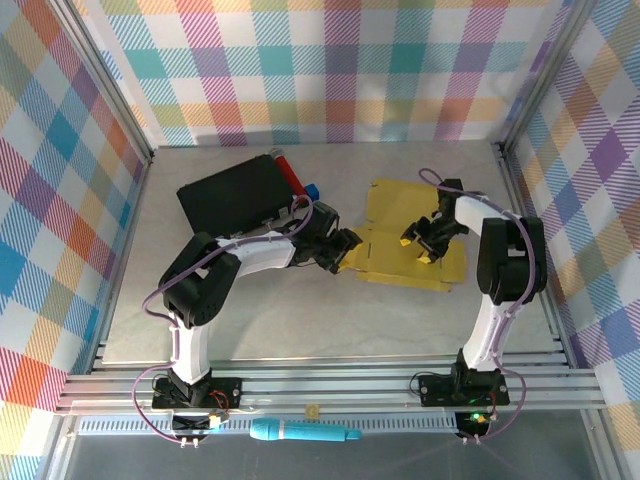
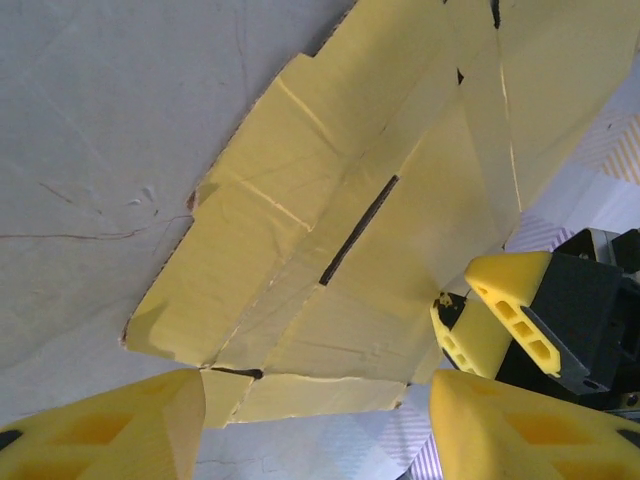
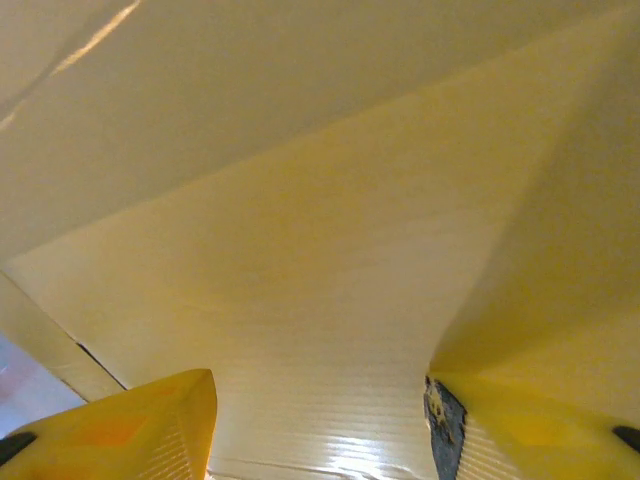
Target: Fold the paper box
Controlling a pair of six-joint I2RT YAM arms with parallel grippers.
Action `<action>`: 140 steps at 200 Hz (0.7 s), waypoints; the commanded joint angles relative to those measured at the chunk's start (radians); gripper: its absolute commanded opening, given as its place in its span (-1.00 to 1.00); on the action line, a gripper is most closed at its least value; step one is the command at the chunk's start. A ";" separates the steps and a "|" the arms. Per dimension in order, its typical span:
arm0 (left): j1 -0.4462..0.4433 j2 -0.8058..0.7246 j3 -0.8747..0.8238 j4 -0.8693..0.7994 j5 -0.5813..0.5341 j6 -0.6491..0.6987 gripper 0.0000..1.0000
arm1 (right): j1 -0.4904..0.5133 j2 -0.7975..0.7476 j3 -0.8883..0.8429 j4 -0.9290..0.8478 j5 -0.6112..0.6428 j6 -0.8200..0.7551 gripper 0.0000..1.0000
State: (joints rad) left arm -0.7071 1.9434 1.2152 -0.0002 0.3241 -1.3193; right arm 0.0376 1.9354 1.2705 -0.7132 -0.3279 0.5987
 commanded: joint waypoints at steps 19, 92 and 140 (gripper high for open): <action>0.039 -0.041 0.042 -0.124 -0.032 0.085 0.22 | 0.071 0.013 -0.072 0.032 -0.097 0.066 0.18; 0.074 -0.012 0.152 -0.375 -0.088 0.261 0.16 | 0.214 -0.065 -0.038 0.111 -0.245 0.260 0.20; 0.101 0.035 0.135 -0.461 -0.109 0.327 0.09 | 0.079 -0.213 0.015 -0.013 -0.071 0.042 0.30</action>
State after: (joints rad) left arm -0.6174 1.9530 1.3529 -0.3450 0.2581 -1.0626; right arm 0.2070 1.7908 1.2335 -0.6529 -0.4889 0.7654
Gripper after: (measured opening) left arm 0.552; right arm 0.650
